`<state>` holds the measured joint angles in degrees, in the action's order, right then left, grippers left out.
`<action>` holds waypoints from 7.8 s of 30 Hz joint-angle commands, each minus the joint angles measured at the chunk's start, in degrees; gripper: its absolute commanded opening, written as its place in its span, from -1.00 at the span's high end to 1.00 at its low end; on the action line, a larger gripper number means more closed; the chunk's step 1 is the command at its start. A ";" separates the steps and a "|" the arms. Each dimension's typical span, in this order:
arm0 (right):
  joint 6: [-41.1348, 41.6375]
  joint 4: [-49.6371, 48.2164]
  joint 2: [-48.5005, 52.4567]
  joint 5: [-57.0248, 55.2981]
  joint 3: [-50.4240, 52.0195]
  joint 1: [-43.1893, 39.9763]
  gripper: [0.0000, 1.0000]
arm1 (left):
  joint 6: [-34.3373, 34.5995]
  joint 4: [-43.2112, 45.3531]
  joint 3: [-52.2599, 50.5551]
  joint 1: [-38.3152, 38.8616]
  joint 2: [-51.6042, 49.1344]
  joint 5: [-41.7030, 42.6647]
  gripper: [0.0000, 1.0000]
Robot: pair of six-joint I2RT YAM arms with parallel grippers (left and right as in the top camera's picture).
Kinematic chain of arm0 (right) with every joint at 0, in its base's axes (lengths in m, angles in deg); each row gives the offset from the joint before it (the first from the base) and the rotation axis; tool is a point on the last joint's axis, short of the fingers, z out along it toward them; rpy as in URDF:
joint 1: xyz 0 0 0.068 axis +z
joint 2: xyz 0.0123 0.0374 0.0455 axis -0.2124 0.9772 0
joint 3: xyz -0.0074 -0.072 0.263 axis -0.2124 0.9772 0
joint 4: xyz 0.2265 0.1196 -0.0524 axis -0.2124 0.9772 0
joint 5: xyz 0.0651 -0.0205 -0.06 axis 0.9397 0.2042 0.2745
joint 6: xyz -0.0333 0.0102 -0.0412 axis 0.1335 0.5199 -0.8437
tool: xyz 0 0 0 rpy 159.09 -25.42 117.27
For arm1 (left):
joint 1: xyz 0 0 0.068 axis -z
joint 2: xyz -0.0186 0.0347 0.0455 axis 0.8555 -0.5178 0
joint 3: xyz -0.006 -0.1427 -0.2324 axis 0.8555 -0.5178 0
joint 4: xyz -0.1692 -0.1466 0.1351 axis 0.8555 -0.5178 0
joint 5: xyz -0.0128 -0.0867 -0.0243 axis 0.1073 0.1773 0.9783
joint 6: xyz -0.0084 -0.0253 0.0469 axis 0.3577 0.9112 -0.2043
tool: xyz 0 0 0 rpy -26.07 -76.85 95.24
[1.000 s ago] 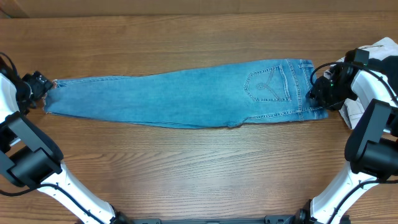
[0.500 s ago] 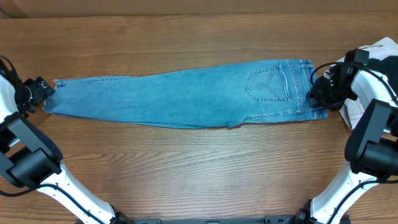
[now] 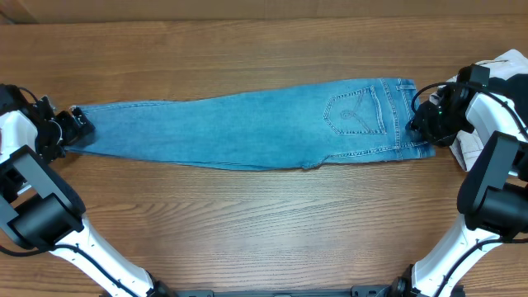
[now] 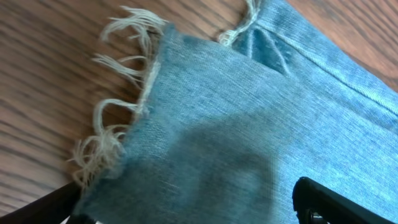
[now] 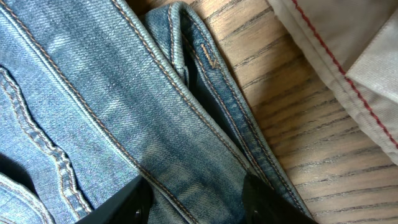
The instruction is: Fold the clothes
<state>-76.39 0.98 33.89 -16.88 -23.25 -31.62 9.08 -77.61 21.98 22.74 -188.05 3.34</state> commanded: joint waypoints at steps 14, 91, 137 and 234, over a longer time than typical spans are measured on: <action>-0.24 0.48 4.13 -2.27 1.27 -0.15 -0.01 | 1.79 -6.64 2.01 -2.84 1.38 7.06 0.92; -0.04 6.36 -3.17 -1.88 -6.64 3.98 -0.11 | 6.27 13.25 -12.52 -11.41 1.40 7.13 0.92; -0.20 6.58 -3.17 -1.57 -6.60 3.98 -0.11 | 0.31 -24.46 11.06 26.93 14.93 -10.10 0.92; -0.24 8.63 -3.17 -0.33 -6.60 3.98 -0.12 | 12.09 -11.78 -7.67 10.84 5.42 -19.50 0.92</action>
<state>-76.41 8.90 32.91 -18.38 -28.50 -27.75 21.04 -89.70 15.19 33.58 -178.19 -13.95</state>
